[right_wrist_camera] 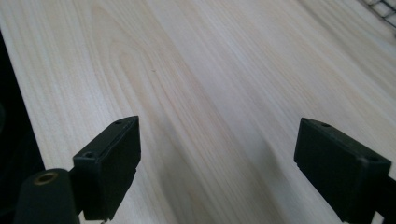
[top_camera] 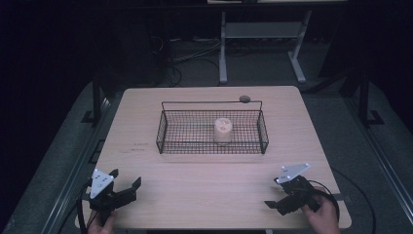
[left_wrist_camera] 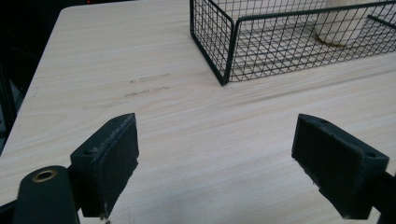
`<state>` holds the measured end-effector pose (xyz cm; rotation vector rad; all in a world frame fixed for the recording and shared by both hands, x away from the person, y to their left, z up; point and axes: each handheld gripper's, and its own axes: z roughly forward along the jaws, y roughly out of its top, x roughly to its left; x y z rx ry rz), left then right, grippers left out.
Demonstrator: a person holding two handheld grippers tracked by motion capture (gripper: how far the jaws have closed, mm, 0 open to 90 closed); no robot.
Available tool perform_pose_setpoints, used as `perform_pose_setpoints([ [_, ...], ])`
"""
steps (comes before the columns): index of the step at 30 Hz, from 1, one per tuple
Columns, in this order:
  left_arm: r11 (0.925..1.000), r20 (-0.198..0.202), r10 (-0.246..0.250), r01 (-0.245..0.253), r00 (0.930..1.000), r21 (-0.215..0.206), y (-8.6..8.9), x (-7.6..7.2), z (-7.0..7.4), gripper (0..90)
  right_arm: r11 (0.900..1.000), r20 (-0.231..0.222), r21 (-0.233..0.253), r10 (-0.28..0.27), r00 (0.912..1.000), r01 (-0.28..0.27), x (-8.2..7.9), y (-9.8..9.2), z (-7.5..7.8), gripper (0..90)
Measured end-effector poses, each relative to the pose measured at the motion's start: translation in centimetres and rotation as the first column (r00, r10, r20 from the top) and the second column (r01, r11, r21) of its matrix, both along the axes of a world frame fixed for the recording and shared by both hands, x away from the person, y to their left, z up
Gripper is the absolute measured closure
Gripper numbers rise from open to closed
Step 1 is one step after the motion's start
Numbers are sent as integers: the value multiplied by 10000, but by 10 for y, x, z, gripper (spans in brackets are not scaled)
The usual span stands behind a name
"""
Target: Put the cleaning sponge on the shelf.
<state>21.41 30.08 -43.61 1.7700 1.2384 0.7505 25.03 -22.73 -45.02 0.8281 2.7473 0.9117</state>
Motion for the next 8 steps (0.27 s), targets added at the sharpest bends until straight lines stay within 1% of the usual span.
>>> perform_pose_setpoints([
  [1, 10000, 0, 0, 0, 10000, 0, 0, 0, 0, 138, 10000, 0, 0, 0, 10000, 0, 0, 0, 0, 142],
  [2, 9999, -36, -111, 111, 9999, -20, -1, 0, -1, 138, 9999, 114, 24, -98, 9999, 98, -2, -4, 1, 142],
  [4, 9998, -51, -172, 172, 9998, 28, -2, 1, -1, 138, 9998, 158, 65, -192, 9997, 191, -3, -8, 1, 142],
  [6, 9998, -31, -193, 194, 9998, 90, -3, 2, -1, 138, 9993, 222, 8, -362, 9991, 362, -3, -10, 0, 142],
  [8, 9997, -40, -220, 221, 9997, 87, -3, 2, -2, 138, 9992, 271, 23, -389, 9989, 389, -2, -11, 0, 142],
])
